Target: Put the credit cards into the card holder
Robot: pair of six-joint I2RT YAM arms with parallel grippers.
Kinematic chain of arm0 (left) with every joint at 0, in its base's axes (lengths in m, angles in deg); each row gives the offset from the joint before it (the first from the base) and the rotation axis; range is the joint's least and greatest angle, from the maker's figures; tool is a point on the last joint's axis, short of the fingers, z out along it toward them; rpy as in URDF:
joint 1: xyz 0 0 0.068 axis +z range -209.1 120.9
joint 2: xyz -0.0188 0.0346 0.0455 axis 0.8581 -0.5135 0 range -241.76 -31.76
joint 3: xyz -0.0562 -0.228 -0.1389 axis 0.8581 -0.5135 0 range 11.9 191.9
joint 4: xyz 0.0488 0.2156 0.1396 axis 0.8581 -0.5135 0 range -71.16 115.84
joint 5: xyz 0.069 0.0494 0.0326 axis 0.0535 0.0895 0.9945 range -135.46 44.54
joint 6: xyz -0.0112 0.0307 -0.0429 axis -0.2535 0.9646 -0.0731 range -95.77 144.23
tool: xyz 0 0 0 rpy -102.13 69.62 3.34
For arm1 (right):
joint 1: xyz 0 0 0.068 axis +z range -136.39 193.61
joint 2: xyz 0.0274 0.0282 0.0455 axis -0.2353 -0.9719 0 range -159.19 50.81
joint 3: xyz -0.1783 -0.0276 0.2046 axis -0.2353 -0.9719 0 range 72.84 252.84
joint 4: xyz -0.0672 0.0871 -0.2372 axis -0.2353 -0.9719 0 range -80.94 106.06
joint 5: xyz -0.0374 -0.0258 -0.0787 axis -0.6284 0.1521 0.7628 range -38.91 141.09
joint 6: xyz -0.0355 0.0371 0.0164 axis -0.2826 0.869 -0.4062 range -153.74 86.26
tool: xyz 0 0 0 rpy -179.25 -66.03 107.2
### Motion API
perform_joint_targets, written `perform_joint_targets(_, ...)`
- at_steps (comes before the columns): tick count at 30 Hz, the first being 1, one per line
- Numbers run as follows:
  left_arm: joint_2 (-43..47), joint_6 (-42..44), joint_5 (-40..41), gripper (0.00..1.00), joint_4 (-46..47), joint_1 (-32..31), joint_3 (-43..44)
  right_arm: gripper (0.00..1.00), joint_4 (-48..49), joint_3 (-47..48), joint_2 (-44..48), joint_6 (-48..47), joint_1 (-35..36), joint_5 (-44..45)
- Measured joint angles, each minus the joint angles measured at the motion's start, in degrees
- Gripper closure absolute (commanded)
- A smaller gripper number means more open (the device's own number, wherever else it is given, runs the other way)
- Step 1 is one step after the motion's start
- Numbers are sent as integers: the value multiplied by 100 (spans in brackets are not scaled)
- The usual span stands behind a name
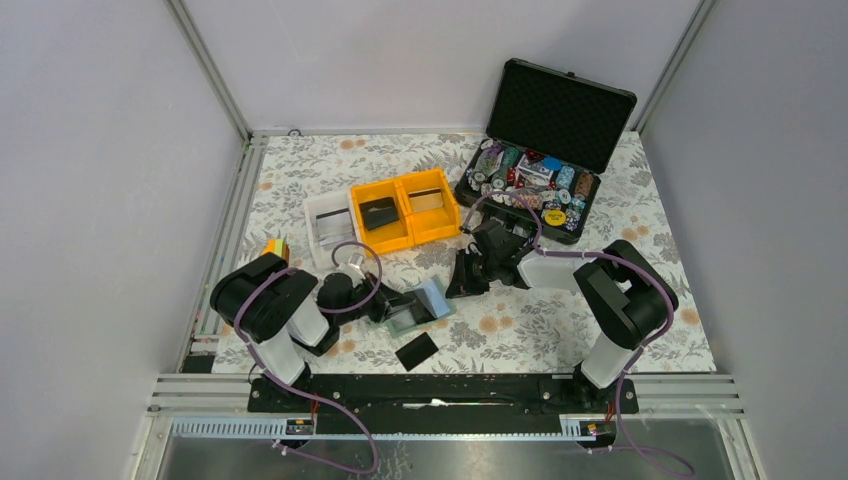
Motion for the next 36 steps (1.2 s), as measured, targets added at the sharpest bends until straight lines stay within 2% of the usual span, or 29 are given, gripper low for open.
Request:
perform_joint_targets(20,-17,-107,780,100,299,-245,-160,86,0,0,0,2,0,4)
perform_joint_targets(36,199,-122,844,100,332,-245,-284,86,-17,0,0,2,0,-2)
